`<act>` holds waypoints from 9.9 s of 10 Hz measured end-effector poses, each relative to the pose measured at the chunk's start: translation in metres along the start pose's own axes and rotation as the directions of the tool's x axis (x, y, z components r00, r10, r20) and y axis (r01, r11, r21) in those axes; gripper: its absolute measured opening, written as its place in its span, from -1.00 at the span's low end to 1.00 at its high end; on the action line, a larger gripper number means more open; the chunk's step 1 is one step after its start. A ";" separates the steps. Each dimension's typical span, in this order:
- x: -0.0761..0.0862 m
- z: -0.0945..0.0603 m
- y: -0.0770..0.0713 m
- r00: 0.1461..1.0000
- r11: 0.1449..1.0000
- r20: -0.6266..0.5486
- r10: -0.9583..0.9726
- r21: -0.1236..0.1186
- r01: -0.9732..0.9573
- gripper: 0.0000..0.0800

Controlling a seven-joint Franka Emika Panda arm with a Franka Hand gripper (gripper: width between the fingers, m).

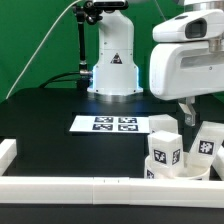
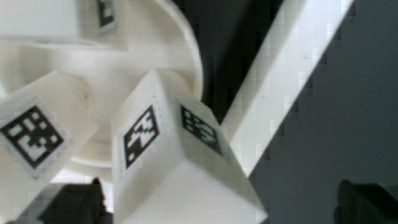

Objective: Assemble stool

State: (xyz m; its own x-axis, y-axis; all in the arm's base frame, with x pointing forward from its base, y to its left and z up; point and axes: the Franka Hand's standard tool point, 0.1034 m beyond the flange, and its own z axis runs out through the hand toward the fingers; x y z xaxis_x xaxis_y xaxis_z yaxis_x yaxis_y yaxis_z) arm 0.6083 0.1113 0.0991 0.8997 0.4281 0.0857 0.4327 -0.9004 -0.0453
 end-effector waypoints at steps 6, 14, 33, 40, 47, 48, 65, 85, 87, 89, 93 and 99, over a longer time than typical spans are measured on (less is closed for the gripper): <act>-0.002 0.008 0.013 0.823 0.823 0.061 -0.565 -0.031 0.567 0.62; -0.011 0.020 0.025 0.799 0.799 0.086 -0.596 -0.032 0.600 -0.17; -0.002 0.022 0.032 0.498 0.504 -0.110 0.860 0.041 -0.863 -0.16; 0.005 0.020 0.025 -0.140 -0.135 -0.025 0.990 0.151 -0.979 -0.16; 0.009 0.021 0.020 -0.693 -0.706 0.134 0.708 0.160 -0.690 -0.16; 0.008 0.021 0.020 -0.675 -0.687 0.129 0.727 0.163 -0.708 0.01; 0.013 -0.020 0.018 0.646 0.645 -0.028 0.763 0.111 -0.756 0.62; 0.005 0.009 0.031 0.946 0.945 0.046 -0.322 -0.039 0.324 0.24; 0.005 0.009 0.031 0.953 0.953 0.044 -0.298 -0.041 0.300 -0.17; 0.005 0.009 0.031 0.991 0.990 0.035 -0.131 -0.044 0.132 -0.17; 0.008 0.010 0.029 0.897 0.897 -0.005 0.441 -0.035 -0.441 -0.17; 0.010 0.010 0.026 0.590 0.589 -0.022 0.807 -0.026 -0.808 -0.17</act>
Offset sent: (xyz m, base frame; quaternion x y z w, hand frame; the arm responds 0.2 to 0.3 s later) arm 0.0037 0.0130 -0.0052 0.0139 0.0190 -0.2400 0.9705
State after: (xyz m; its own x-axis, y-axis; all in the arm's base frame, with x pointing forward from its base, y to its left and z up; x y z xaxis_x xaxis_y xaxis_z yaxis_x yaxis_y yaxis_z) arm 0.6290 0.0928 0.0883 0.8786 -0.4761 0.0362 -0.4730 -0.8782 -0.0705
